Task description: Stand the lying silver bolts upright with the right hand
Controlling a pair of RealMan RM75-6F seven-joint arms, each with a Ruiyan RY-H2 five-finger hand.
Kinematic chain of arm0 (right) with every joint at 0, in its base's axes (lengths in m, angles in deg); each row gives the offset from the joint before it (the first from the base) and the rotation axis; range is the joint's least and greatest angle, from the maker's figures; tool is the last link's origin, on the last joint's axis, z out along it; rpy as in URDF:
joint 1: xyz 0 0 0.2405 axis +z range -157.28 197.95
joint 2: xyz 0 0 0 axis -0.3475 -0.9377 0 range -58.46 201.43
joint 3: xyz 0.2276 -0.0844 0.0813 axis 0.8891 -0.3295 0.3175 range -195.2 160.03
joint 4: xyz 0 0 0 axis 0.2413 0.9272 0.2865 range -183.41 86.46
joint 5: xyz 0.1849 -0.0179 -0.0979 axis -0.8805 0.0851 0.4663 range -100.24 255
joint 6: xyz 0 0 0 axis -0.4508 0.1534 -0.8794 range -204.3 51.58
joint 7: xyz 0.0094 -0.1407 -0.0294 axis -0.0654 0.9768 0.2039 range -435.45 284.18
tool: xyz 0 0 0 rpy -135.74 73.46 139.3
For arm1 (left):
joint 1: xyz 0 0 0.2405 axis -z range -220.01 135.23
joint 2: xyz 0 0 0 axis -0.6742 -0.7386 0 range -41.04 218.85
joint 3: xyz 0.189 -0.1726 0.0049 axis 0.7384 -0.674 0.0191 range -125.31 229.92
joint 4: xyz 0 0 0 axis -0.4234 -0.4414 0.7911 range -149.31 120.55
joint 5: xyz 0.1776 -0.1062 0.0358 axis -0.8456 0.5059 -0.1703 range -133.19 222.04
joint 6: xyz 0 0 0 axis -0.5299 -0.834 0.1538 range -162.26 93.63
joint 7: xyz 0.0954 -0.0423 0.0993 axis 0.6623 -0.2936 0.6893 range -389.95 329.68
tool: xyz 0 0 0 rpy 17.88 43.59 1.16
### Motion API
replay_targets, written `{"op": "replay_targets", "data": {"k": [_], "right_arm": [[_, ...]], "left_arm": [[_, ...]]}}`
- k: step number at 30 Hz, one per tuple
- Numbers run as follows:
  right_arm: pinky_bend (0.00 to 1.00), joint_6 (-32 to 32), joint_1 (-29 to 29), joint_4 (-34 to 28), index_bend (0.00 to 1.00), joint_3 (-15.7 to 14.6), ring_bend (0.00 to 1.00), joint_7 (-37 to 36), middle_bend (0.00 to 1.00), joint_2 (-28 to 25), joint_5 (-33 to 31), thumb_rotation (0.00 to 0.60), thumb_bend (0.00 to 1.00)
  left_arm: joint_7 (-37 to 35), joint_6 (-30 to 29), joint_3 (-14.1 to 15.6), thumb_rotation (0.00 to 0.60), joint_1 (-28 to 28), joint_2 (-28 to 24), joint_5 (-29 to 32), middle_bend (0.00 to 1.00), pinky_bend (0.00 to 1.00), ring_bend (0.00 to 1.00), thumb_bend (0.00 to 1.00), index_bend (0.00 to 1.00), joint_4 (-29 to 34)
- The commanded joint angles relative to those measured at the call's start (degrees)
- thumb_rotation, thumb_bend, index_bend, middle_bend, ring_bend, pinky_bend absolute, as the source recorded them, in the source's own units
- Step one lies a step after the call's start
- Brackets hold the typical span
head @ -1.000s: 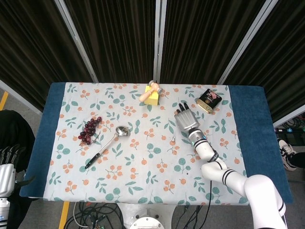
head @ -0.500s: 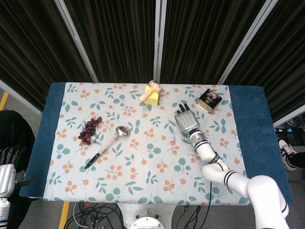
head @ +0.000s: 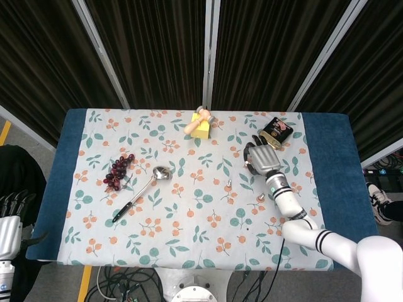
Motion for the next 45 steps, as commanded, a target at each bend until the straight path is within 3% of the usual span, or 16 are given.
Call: {"op": "replay_targets", "data": {"k": [1,19,31,41,45], "right_arm": [[0.0,0.9,-0.1,0.5,0.57,0.3,0.0,-1.5,0.26,-0.1,-0.3,0.6,0.39],[0.0,6.8,1.0,5.1,0.53,2.7,0.0,-14.7,0.25,1.9,0.4,0.6,0.39],[0.0,7.2,1.4,7.2,0.44,2.1,0.0,-16.4,0.23,2.7,1.8,0.6,0.38],[0.0,6.2,1.1,6.2,0.43,1.3,0.0,-15.9,0.23,2.0,2.8,0.6,0.38],[0.0,4.8,0.5,4.0,0.37,0.6,0.0,-14.8,0.21,0.6,4.0,0.6,0.32]], "left_arm": [[0.1,-0.1,0.0,0.6,0.0,0.0,0.0,0.07,0.0,0.0,0.0,0.15,0.1],[0.2,0.2,0.0,0.6,-0.1,-0.1,0.3,0.07,0.0,0.0,0.0,0.15,0.2],[0.3,0.0,0.0,0.6,-0.1,-0.3,0.2,0.07,0.0,0.0,0.0,0.15,0.4],[0.2,0.1,-0.1,0.6,0.0,-0.4,0.1,0.07,0.0,0.0,0.0,0.15,0.4],[0.2,0.0,-0.1,0.6,0.1,-0.4,0.1,0.07,0.0,0.0,0.0,0.15,0.4]]}}
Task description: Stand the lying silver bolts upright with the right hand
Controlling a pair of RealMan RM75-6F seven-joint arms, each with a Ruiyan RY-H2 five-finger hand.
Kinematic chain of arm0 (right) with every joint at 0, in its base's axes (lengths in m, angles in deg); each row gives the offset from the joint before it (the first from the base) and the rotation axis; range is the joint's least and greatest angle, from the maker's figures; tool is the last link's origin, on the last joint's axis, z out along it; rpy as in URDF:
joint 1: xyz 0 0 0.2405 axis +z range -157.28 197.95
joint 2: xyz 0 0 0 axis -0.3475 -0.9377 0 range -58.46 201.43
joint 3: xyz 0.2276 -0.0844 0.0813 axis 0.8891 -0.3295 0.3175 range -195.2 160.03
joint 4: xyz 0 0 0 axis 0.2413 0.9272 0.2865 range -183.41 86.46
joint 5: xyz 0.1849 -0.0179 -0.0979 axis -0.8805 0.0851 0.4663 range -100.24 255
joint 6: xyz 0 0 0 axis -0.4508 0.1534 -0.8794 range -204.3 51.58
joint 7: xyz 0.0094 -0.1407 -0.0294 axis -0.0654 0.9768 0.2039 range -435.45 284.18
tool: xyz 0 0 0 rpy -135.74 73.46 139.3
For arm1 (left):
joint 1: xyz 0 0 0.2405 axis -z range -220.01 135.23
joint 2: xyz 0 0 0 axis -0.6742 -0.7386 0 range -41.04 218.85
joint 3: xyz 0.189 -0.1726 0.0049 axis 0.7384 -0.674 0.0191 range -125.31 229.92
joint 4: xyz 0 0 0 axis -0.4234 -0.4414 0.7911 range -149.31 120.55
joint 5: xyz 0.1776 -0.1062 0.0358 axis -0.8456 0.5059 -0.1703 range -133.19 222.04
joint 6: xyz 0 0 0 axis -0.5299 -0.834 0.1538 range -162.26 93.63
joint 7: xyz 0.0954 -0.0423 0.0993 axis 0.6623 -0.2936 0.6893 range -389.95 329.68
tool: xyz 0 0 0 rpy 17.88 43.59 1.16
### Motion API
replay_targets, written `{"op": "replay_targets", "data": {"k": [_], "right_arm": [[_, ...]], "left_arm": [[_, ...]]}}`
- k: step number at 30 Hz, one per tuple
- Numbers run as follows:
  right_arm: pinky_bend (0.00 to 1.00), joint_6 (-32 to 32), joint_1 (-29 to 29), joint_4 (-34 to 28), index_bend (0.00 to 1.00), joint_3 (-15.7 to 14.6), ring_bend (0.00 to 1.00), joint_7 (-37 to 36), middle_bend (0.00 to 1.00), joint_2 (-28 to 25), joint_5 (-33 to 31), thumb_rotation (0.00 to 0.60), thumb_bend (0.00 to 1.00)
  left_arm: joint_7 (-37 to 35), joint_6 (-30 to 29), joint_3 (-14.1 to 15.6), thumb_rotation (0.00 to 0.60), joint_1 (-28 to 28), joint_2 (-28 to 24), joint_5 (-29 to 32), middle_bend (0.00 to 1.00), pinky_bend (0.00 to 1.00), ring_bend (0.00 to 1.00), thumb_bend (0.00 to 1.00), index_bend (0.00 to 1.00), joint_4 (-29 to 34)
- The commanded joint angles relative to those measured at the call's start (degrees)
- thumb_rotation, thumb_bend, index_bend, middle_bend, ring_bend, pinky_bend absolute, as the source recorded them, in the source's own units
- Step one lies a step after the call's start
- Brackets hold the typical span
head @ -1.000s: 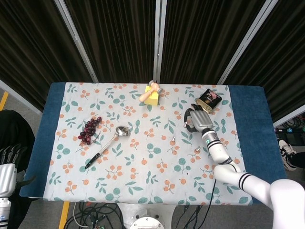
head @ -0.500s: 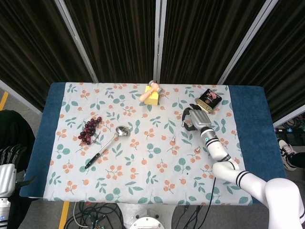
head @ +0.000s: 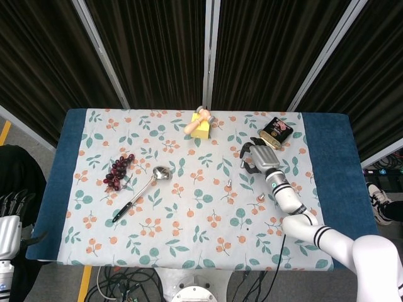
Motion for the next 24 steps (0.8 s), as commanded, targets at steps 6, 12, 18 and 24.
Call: {"op": "replay_targets", "data": {"k": [6,12,18,24], "right_arm": [[0.0,-6.3,-3.9,-11.1,0.27,-1.8,0.0,3.2,0.18,-7.4,2.4,0.6,0.22],[0.0,-20.7,-13.1,-26.1,0.23,-4.7,0.0,7.3,0.19,-18.4,6.4,0.6,0.25],[0.0,-36.1,-25.0,-37.1,0.21,-9.5,0.0,5.6,0.16,-27.3,12.2,0.6,0.28],[0.0,-46.9,-34.0,-40.5,0.2,-14.3,0.0,1.2,0.15,-30.8,19.3,0.6,0.3]], "left_arm": [[0.0,-0.1,-0.2,0.6,0.2,-0.1,-0.3,0.07,0.0,0.0,0.0,0.15,0.0],[0.0,-0.9,-0.8,0.6,0.7,0.3,-1.1,0.07,0.0,0.0,0.0,0.15,-0.5],[0.6,-1.5,-1.1,0.6,1.4,0.9,-2.2,0.07,0.0,0.0,0.0,0.15,-1.0],[1.9,-1.5,-1.1,0.6,2.0,0.9,-2.8,0.07,0.0,0.0,0.0,0.15,-0.2]]}}
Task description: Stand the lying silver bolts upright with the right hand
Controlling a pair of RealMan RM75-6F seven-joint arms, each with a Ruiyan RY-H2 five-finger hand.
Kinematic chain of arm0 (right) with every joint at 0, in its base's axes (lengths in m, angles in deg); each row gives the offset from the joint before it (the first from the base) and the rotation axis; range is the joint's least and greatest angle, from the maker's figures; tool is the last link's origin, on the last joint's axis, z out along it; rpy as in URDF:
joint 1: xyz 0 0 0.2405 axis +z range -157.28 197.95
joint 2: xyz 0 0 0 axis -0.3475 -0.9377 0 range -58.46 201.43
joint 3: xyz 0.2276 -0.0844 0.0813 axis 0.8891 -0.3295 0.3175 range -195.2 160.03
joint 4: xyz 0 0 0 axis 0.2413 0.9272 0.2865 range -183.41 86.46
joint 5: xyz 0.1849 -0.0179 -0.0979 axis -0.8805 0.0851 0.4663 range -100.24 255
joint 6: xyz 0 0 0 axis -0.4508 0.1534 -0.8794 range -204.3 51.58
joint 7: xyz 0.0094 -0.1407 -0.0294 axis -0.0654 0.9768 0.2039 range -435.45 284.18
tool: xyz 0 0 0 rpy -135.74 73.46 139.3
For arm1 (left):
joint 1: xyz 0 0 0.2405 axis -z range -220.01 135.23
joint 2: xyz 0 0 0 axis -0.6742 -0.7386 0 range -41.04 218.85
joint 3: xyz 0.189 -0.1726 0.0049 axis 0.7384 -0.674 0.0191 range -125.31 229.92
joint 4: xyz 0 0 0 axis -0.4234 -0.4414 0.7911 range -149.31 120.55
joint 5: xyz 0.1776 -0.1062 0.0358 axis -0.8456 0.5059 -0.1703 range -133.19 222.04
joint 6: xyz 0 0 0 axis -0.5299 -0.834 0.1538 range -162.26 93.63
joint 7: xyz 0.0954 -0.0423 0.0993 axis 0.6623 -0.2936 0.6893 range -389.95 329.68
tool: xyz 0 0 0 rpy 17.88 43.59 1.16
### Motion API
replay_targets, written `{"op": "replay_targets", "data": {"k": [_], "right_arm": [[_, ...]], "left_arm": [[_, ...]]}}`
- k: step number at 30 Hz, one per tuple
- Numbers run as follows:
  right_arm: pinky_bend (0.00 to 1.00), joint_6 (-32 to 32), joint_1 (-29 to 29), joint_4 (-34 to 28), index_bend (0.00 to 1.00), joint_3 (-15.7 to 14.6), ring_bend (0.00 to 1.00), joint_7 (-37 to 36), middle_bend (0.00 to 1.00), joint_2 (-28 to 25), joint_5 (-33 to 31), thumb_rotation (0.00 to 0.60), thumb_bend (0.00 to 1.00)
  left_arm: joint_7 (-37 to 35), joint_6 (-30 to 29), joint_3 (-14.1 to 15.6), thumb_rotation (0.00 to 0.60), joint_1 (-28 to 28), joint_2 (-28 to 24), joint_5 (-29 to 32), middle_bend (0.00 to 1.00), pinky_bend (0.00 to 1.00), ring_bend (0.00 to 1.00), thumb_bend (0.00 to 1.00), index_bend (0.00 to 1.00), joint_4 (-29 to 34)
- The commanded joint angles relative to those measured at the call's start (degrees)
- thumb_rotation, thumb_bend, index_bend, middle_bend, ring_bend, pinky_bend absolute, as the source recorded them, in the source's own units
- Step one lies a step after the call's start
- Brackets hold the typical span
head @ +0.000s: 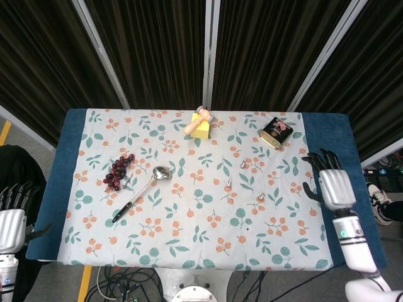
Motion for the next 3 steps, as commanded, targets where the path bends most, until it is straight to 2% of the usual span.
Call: {"op": "replay_targets", "data": {"k": [1,3], "right_arm": [[0.0,-6.9,-6.4,-3.6,0.2,-4.2,0.0,-2.9,0.15,-3.5,5.6,0.6,0.3],[0.0,-8.2,-7.8,-3.9,0.19,-4.9,0.0,-3.3,0.15,-3.8,6.7,0.6,0.3]], "left_arm": [[0.6,0.4,0.1,0.6,0.2,-0.2,-0.1,0.07,0.0,0.0,0.0,0.15,0.6],[0.9,0.6,0.2,0.6,0.4,-0.4,-0.1,0.07,0.0,0.0,0.0,0.15,1.0]]}}
